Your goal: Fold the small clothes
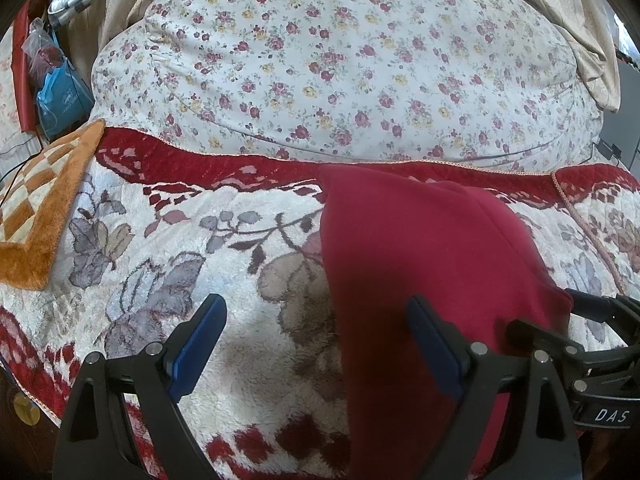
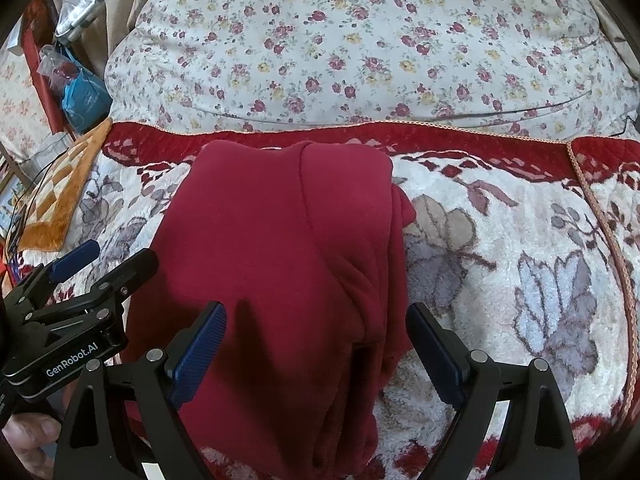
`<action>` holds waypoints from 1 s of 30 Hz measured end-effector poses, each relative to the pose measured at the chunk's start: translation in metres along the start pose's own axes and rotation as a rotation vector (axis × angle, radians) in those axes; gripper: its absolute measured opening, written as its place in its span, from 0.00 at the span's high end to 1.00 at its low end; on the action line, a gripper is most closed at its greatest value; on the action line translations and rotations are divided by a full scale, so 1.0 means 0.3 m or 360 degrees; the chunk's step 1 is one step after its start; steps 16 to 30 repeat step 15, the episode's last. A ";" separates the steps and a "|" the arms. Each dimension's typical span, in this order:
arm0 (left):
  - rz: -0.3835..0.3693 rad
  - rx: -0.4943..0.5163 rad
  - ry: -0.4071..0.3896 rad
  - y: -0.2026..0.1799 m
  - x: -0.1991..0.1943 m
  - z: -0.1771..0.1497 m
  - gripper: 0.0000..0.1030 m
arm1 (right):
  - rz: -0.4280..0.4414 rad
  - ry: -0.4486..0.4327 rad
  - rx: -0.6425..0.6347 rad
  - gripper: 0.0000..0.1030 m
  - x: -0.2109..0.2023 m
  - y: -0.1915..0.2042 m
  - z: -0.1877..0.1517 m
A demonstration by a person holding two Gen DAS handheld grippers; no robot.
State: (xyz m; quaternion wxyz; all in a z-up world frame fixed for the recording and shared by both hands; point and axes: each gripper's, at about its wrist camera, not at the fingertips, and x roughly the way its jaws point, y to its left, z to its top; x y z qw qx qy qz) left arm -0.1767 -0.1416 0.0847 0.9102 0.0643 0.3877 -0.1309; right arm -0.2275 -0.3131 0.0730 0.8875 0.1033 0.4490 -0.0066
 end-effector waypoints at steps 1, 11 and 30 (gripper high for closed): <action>0.0000 0.0000 0.0002 0.001 0.000 0.001 0.12 | 0.0001 0.0000 0.0000 0.09 0.000 0.000 0.000; -0.0008 0.0001 -0.0002 -0.006 0.004 -0.003 0.12 | 0.0001 -0.0002 0.0009 0.09 -0.001 -0.008 0.005; -0.0004 -0.0002 0.0002 -0.010 0.012 -0.007 0.12 | 0.0002 -0.0021 0.0010 0.09 -0.012 -0.021 0.008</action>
